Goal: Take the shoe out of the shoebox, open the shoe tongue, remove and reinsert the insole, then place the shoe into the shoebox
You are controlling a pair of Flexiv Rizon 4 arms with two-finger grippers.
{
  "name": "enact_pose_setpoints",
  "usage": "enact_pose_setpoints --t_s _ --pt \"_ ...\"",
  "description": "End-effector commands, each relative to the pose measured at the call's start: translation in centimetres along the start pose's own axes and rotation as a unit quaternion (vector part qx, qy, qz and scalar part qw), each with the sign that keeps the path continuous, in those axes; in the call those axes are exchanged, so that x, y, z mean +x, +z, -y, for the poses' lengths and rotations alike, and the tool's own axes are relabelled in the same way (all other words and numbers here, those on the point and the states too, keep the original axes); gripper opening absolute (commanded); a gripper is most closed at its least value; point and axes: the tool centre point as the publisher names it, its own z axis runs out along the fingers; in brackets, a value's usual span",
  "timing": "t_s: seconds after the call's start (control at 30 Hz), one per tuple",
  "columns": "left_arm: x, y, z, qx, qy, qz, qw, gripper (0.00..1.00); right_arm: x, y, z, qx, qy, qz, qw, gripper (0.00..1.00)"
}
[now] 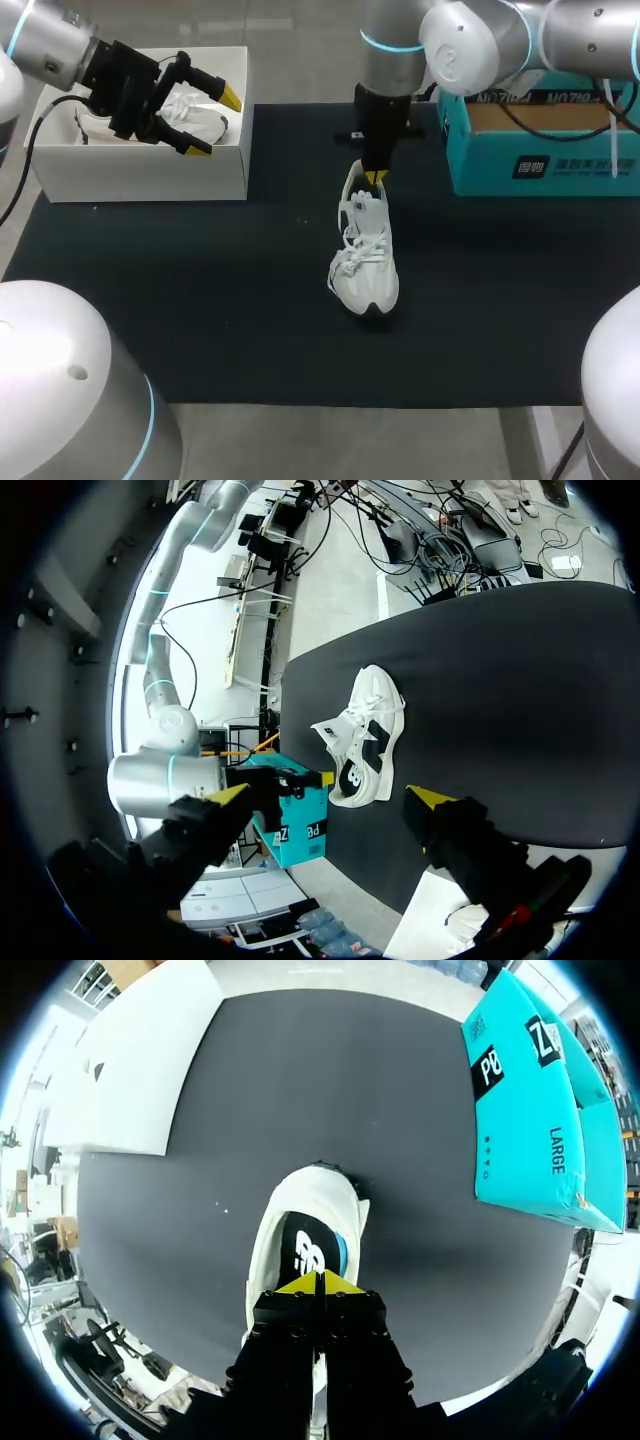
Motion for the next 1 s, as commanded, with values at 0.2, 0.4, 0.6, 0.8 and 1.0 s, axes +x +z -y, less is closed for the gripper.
enact_pose_setpoints --t_s 0.2,0.4,0.6,0.8,1.0 --pt "0.0 0.0 0.0 0.000 0.000 -0.001 1.000 1.00 -1.3 1.3 0.9 -0.020 0.010 0.005 1.000 0.00" --pt "0.0 0.0 0.0 0.000 0.000 -0.001 1.000 1.00 -0.8 2.6 0.5 -0.011 0.008 0.004 1.000 0.00" --pt "0.0 0.0 0.0 0.000 0.000 -0.001 1.000 1.00 0.0 3.1 0.0 -0.008 0.002 -0.004 1.000 0.00" --pt "0.0 0.0 0.0 0.000 0.000 -0.001 1.000 1.00 0.6 3.7 -0.6 0.001 -0.004 0.000 1.000 0.00" --pt "0.0 0.0 0.0 0.000 0.000 -0.001 1.000 1.00 0.5 5.9 -0.7 0.023 0.000 0.004 1.000 0.00"
